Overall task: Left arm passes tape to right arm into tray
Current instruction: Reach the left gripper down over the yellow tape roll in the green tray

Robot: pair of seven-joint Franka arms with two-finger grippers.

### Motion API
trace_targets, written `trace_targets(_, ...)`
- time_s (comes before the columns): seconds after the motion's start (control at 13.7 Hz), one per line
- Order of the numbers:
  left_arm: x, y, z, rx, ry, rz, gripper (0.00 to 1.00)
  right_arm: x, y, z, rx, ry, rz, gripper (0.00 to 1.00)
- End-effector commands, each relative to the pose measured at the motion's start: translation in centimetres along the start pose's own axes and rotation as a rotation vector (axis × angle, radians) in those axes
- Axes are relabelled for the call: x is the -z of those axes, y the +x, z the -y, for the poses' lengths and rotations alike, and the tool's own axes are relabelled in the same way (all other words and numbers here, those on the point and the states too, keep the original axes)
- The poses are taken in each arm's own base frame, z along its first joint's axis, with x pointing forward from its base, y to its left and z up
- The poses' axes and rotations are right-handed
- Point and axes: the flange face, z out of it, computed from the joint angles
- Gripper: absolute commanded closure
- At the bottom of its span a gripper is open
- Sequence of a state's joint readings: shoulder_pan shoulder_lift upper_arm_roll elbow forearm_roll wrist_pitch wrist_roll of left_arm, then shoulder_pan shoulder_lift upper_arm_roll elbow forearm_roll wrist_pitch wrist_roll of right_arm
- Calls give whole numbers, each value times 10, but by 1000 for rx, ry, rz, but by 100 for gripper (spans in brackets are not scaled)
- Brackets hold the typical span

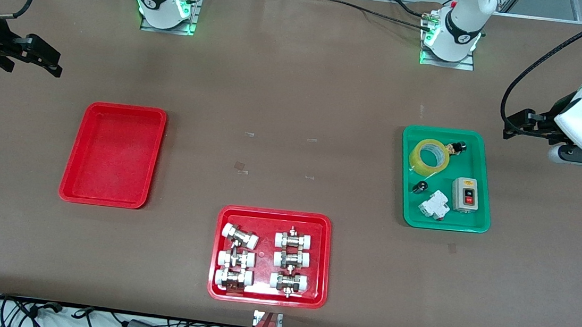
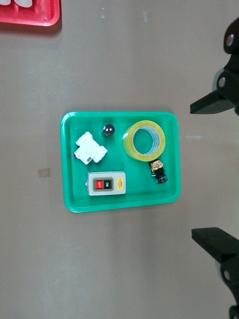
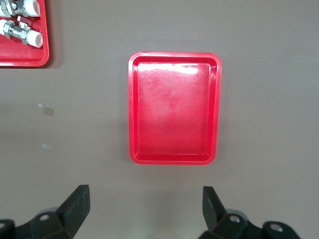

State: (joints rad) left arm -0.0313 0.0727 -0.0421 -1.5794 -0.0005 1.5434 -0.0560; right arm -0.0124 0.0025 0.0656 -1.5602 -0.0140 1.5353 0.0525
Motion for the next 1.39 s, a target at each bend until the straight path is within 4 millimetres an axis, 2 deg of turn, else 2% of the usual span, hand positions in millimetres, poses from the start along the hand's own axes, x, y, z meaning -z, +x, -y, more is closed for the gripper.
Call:
trace_targets(0.0, 3, -4, 1, 2, -18, -8, 0, 0, 0, 3, -10, -3, -12, 0)
trace_targets(0.29, 3, -3, 0, 3, -15, -8, 0, 0, 0, 5, -10, -1, -5, 0)
trace_targets(0.44, -8, 7, 1, 8, -12, 5, 0, 0, 0, 4, -18, -1, -5, 0)
trace_targets(0.51, -27, 16, 2, 22, -17, 45, 0, 0, 0, 4, -15, -1, -5, 0)
trace_targets(0.66, -42, 25, 1, 14, -9, 67, 0, 0, 0, 5, -11, 0, -4, 0)
trace_targets(0.73, -59, 33, 1, 9, -9, 94, 0, 1, 0, 5, -11, 0, -6, 0)
trace_targets(0.88, -118, 58, -1, 14, -10, 148, 0, 1, 0, 5, -16, 0, -4, 0)
trace_targets(0.95, -148, 63, -4, 18, -10, 159, 0, 0, 0, 5, -19, 0, -3, 0)
trace_targets(1.1, -192, 53, -11, 15, -10, 190, 0, 2, -1, 6, -22, -1, -6, 0)
trace_targets(1.17, -220, 43, -11, 36, -6, 201, 0, 2, -1, 7, -22, -1, -6, 0)
trace_targets(1.24, -236, 33, -9, 51, -5, 187, 0, 3, -1, 7, -21, -1, -8, 0)
trace_targets(1.32, -263, 20, -9, 60, -3, 201, 0, 3, -1, 7, -21, -1, -8, 0)
